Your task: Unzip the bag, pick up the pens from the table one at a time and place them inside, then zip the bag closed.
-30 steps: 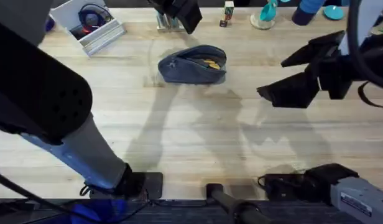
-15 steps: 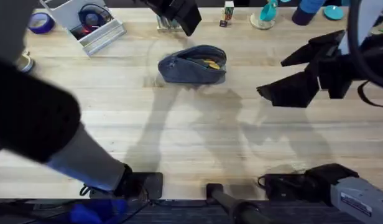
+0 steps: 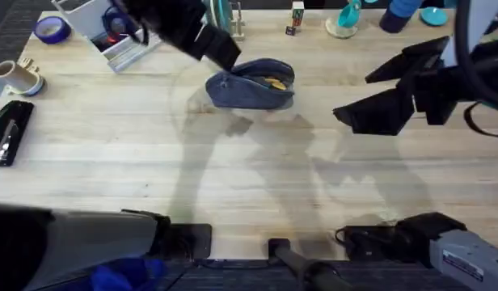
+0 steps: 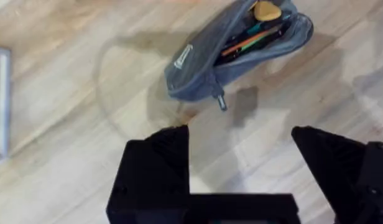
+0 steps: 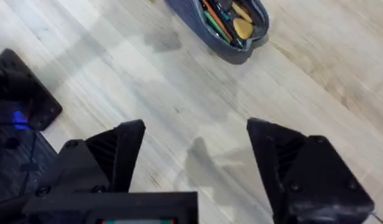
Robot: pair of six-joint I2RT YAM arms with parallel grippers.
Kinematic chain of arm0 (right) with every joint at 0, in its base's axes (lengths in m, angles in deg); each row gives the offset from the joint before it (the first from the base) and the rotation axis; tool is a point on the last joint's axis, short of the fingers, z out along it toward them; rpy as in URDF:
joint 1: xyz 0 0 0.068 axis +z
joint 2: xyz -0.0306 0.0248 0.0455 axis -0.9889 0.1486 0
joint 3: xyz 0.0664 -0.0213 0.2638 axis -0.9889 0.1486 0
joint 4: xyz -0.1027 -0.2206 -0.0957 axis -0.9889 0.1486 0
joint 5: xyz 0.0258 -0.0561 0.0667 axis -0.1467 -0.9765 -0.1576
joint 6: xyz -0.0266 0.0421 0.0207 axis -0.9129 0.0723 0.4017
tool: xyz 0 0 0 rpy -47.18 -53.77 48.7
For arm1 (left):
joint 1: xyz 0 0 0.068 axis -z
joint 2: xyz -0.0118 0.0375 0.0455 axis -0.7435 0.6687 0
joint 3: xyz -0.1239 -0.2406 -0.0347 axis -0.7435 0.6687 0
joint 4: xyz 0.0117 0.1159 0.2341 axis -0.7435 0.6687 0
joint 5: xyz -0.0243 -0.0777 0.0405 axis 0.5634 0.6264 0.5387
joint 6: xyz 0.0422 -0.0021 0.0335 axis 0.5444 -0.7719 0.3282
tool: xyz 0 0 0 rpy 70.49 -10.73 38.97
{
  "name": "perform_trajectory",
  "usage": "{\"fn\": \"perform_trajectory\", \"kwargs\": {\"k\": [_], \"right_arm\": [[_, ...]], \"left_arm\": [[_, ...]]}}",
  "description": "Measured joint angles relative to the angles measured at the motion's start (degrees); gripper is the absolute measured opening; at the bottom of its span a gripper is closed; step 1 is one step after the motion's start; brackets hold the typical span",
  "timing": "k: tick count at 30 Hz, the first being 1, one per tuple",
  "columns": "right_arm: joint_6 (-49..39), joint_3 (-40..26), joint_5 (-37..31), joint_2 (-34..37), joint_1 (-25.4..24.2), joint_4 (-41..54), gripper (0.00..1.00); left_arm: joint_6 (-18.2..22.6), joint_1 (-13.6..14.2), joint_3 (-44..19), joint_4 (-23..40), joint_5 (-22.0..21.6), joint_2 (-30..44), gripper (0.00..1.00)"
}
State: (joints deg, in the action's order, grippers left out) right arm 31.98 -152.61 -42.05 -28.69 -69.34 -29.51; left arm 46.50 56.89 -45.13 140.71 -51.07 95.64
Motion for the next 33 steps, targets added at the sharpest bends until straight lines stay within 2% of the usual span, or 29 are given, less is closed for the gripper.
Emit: {"fn": "perform_trajectory", "kwargs": {"k": [9,14,23,29,33], "right_arm": [[0.2,0.0,0.0,0.0,0.0,0.0,0.995],[0.2,0.0,0.0,0.0,0.0,0.0,0.997],[0.2,0.0,0.0,0.0,0.0,0.1,0.996],[0.2,0.0,0.0,0.0,0.0,0.1,0.998],[0.2,0.0,0.0,0.0,0.0,0.0,0.996]], "left_arm": [[0.5,-5.3,10.0,-1.2,5.5,-9.3,0.997],[3.1,-9.1,14.1,-0.6,9.2,-12.7,0.997],[12.4,-17.9,15.9,4.1,16.0,-14.5,0.997],[21.2,-25.0,15.9,6.5,21.3,-14.6,0.995],[26.1,-26.8,15.9,6.2,22.7,-14.5,0.995]]}}
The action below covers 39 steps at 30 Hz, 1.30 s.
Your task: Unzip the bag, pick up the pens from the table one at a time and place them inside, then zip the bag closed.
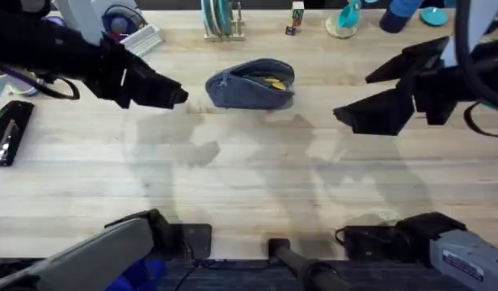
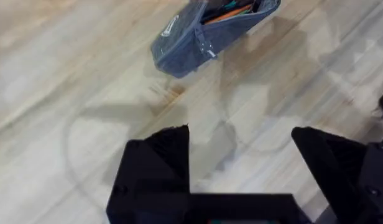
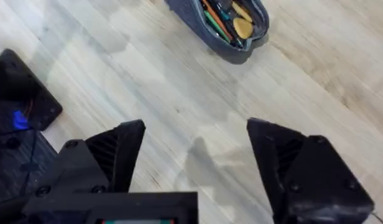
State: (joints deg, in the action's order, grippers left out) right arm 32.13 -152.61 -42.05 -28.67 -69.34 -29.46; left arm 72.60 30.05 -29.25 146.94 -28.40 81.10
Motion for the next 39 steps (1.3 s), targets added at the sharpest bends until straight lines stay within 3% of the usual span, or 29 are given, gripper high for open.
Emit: {"fn": "perform_trajectory", "kwargs": {"k": [5,14,19,26,39], "right_arm": [[0.0,0.0,0.0,0.0,0.0,0.0,0.996],[0.0,0.0,0.0,0.0,0.0,0.0,0.997],[0.2,0.0,0.0,0.0,0.0,0.0,0.996],[5.1,0.0,-0.6,0.0,0.0,0.0,0.996],[12.1,0.0,-1.5,0.0,0.0,-2.9,0.995]], "left_arm": [[4.3,0.0,0.0,-1.8,-0.1,0.0,0.995],[6.3,-0.2,0.0,-6.1,-3.7,0.0,0.995],[6.6,-3.3,0.0,-6.4,-3.7,0.0,0.995],[6.6,-9.0,0.0,-7.2,-0.6,0.0,0.995],[7.5,-9.6,0.1,-7.8,1.2,3.3,0.995]]}}
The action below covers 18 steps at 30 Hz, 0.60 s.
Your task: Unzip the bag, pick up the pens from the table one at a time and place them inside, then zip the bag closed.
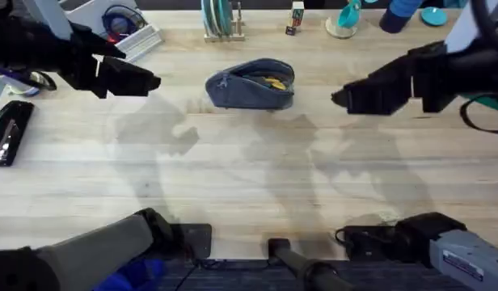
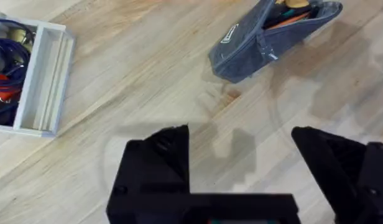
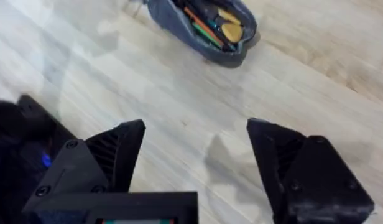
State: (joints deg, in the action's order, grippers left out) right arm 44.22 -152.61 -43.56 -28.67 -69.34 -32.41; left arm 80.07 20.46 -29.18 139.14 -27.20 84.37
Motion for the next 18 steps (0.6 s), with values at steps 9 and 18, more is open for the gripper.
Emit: {"fn": "perform_trajectory", "kwargs": {"k": [9,18], "right_arm": [[9.5,0.0,-4.5,0.0,0.0,-1.3,0.997],[12.3,0.0,-6.8,0.0,0.0,-0.6,0.997]], "left_arm": [[0.0,0.0,0.0,0.0,0.0,0.0,0.995],[0.0,0.0,0.0,0.0,0.0,0.0,0.995]]}}
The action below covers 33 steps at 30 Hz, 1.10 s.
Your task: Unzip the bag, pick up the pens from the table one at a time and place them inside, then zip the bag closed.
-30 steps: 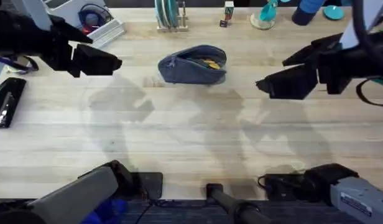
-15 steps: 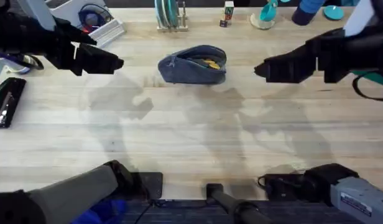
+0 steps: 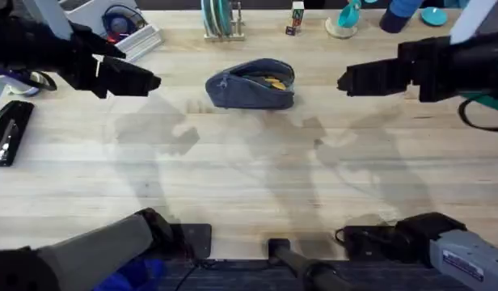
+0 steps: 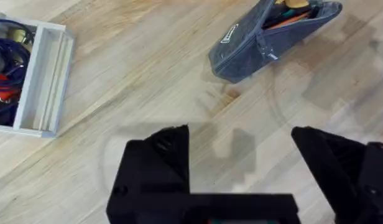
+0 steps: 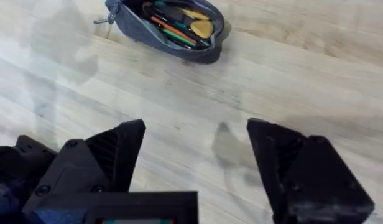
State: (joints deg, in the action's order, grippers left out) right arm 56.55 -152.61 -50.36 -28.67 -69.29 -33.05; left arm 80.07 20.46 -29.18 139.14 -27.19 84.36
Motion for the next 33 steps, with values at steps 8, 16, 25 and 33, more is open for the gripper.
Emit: {"fn": "perform_trajectory", "kwargs": {"k": [8,16,25,33], "right_arm": [[1.6,0.0,-0.3,0.0,0.0,-0.2,0.997],[7.5,0.0,-3.1,0.0,1.5,0.6,0.996],[13.1,-2.2,-10.9,3.9,12.5,1.6,0.996],[16.6,-10.6,-12.9,14.0,20.6,1.4,0.996]], "left_arm": [[0.0,0.0,0.0,0.0,0.0,0.0,0.995],[0.0,0.0,0.0,0.0,1.0,0.0,0.995],[0.0,0.0,0.0,0.0,1.3,0.0,0.995],[0.0,0.0,0.0,0.0,1.3,0.0,0.995]]}}
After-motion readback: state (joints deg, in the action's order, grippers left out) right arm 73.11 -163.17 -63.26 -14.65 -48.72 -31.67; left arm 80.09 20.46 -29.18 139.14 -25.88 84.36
